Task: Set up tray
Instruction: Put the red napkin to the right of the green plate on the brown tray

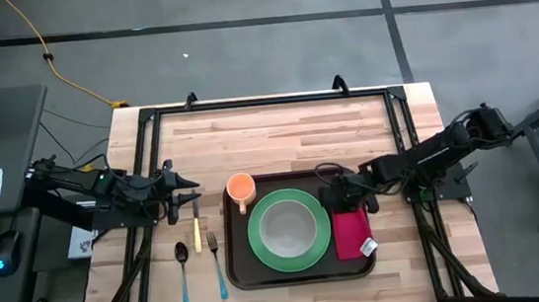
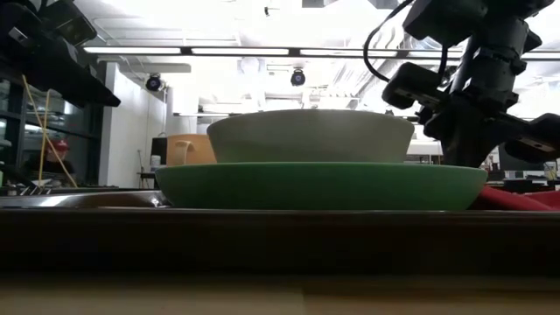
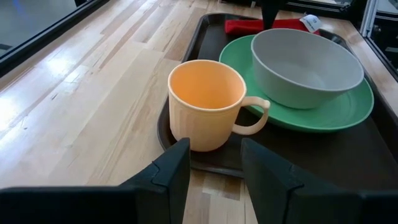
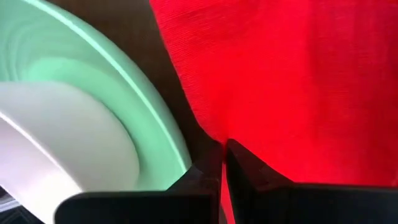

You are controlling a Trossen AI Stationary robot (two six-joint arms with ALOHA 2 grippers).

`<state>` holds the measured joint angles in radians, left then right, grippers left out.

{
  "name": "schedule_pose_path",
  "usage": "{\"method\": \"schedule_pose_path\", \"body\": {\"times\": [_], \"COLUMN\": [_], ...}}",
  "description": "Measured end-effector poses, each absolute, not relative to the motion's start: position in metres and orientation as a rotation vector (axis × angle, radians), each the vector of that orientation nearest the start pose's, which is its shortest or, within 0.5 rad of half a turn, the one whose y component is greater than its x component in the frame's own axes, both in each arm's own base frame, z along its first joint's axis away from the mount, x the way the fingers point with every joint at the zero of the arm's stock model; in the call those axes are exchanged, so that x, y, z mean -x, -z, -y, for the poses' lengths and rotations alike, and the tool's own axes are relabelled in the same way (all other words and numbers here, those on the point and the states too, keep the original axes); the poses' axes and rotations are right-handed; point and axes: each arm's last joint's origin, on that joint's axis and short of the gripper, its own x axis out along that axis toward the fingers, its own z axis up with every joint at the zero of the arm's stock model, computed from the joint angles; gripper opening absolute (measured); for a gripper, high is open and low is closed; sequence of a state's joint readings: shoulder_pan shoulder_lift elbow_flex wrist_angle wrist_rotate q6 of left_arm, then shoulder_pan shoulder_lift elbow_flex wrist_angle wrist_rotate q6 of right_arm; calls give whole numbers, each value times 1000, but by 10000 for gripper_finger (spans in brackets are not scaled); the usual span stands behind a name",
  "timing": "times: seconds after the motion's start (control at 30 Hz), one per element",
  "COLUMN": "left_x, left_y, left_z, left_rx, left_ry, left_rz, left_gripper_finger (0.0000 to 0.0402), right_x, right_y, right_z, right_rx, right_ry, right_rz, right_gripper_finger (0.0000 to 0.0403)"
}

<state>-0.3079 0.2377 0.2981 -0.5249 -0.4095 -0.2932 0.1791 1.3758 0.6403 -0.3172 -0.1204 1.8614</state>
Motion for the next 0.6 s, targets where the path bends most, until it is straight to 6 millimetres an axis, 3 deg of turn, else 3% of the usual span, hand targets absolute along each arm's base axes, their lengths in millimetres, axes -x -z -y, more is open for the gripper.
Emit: {"method": "schedule_pose_path", "body": {"times": [0.27,0.6], "left_x": [-88,-88], "left_y": [-198,-198], "left_z": [16,16], "left_rx": [125,126], "left_ry": [-162,-158], "left_rz": [-416,-416], "left_gripper_finger": [172,172], "right_x": [-231,-233], "right_y": [-156,-157], "right_z": [-35,-38], "right_rx": [-1619,-1671], "right_ry": [865,847], "right_rz": [-964,-967], "right_gripper_finger": [0,0]}}
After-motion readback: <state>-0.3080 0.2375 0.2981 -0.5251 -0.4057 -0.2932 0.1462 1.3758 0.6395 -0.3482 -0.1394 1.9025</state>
